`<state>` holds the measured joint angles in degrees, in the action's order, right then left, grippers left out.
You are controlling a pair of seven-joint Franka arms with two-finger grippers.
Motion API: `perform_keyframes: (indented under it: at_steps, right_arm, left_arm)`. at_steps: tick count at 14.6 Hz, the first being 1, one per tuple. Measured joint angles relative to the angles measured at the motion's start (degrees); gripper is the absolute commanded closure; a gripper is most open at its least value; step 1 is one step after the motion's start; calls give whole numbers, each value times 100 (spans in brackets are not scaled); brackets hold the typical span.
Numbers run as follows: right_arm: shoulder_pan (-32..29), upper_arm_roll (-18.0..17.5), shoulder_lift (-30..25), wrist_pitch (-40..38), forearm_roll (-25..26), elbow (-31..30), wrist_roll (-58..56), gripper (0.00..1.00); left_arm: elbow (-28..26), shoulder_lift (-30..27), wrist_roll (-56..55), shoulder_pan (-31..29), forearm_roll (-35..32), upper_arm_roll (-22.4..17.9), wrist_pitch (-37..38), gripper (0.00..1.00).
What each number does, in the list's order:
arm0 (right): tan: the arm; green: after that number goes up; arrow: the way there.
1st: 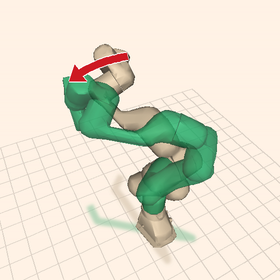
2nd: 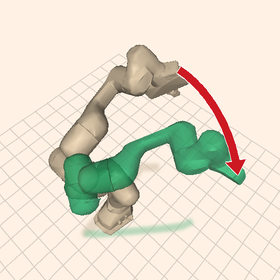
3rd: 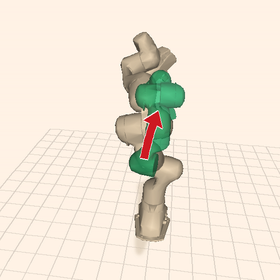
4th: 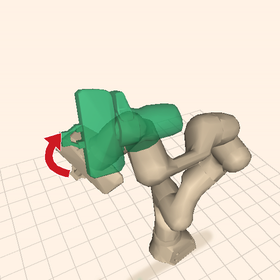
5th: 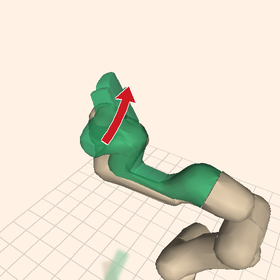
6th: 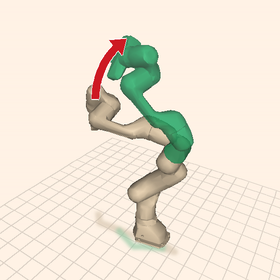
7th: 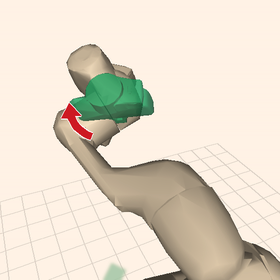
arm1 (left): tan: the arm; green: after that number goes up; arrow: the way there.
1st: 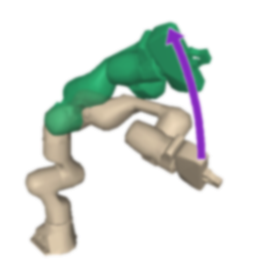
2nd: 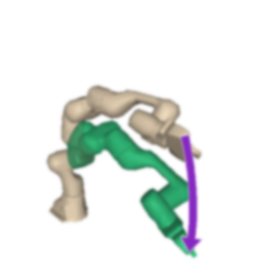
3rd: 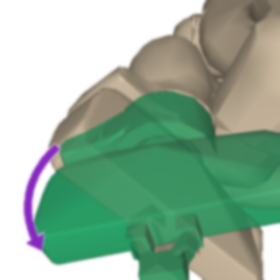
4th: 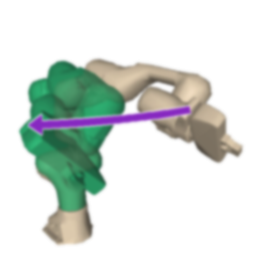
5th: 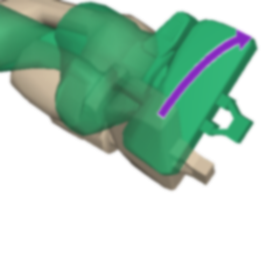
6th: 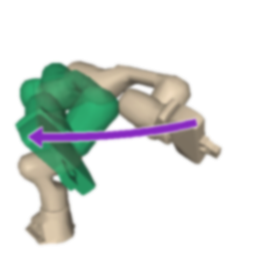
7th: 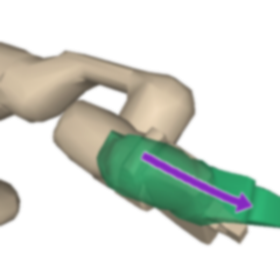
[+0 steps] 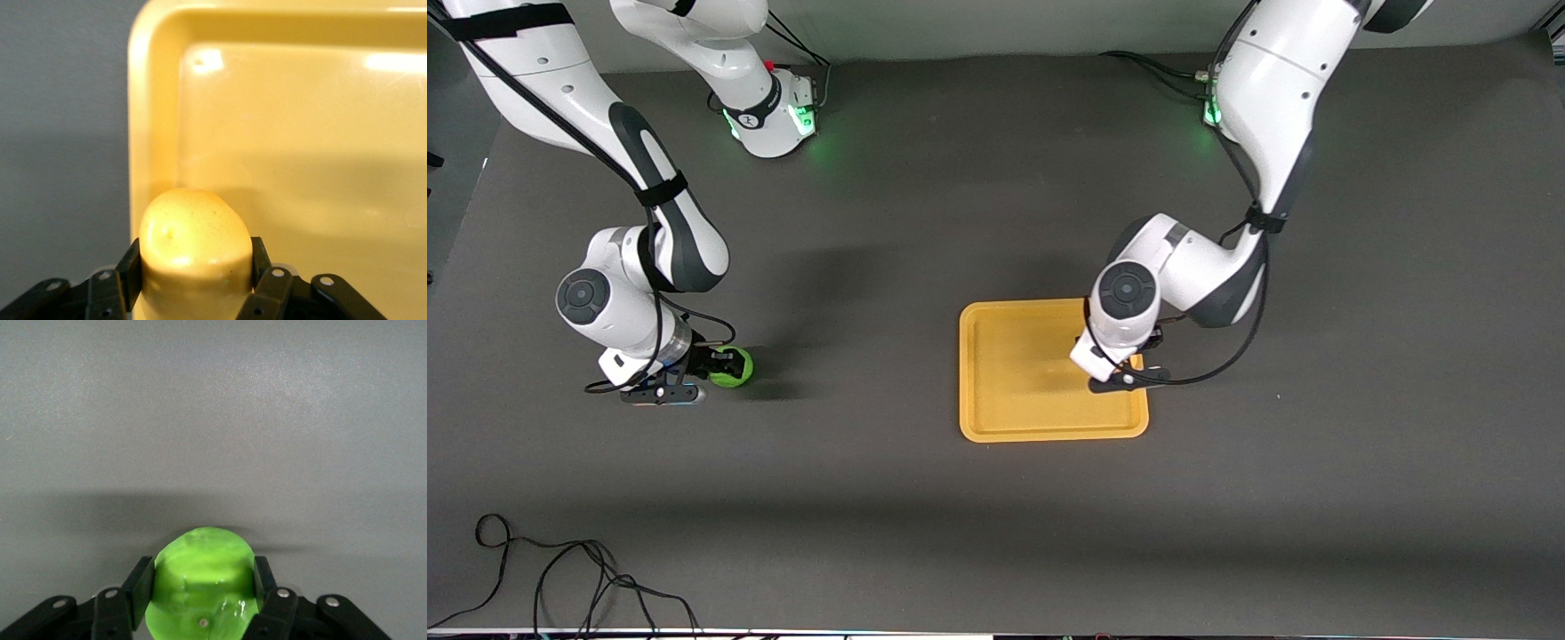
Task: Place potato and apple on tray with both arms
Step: 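Carry the potato onto the tray with the left gripper and release it, then carry the apple over the tray with the right gripper while the left gripper withdraws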
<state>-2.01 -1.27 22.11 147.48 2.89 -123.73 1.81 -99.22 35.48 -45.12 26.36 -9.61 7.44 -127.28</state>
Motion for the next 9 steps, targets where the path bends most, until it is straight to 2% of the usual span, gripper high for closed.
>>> perform_keyframes:
  at_steps: [1,4,7,9]
  right_arm:
    - [0,0,0,-2,0,5,0,59]
    - [1,-15,-33,-303,0,174,1,64]
    - [117,-62,-217,-1498,-52,815,23,64]
    - [382,-79,-341,-2176,-241,1319,196,65]
  left_arm:
    - [1,56,-45,26,-44,-4,-53,0]
    - [65,101,-56,31,-75,-52,-87,0]
    - [345,59,-56,13,-78,-121,74,0]
    - [617,-80,-53,-43,-85,-147,604,0]
